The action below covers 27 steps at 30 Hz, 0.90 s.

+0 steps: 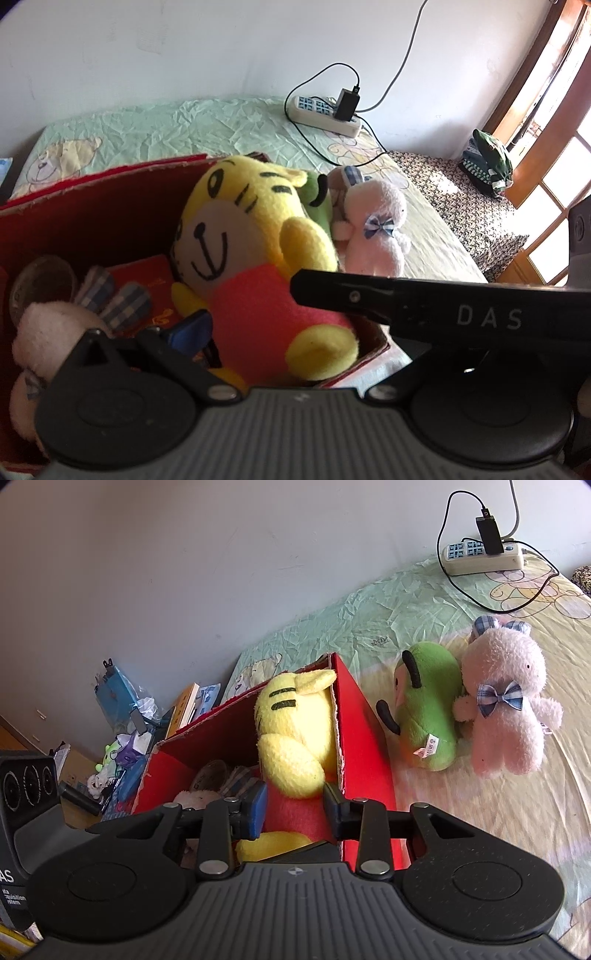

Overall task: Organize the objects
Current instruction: 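Lower the held yellow tiger into the red box with the right tool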

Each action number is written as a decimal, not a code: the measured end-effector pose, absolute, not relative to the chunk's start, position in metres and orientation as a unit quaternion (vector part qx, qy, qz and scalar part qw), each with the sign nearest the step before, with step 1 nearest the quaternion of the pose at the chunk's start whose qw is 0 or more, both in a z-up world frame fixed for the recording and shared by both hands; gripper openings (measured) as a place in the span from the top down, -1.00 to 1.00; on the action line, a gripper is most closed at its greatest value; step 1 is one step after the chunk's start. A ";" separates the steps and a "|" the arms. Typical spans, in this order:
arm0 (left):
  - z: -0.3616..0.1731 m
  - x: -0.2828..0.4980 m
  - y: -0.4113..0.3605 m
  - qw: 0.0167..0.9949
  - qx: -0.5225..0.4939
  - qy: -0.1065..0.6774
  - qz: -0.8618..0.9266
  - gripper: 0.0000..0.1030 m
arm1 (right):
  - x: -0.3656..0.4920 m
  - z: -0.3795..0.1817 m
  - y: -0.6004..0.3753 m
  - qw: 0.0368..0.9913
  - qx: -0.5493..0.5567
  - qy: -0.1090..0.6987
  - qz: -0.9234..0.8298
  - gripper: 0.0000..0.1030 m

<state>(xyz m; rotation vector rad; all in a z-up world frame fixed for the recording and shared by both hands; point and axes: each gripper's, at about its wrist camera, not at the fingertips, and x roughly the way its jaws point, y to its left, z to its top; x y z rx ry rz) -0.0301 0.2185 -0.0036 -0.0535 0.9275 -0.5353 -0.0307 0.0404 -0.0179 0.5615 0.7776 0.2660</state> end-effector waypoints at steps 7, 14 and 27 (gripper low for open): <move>-0.001 -0.036 0.220 0.864 -0.019 0.441 -0.243 -0.98 | -0.039 -0.015 0.040 0.881 0.272 0.366 0.124 0.30; 0.005 -0.043 0.218 0.869 -0.013 0.434 -0.236 -0.98 | -0.046 -0.013 0.036 0.883 0.280 0.357 0.118 0.30; 0.015 -0.054 0.228 0.885 -0.007 0.420 -0.199 -0.98 | -0.053 -0.012 0.036 0.885 0.289 0.348 0.109 0.30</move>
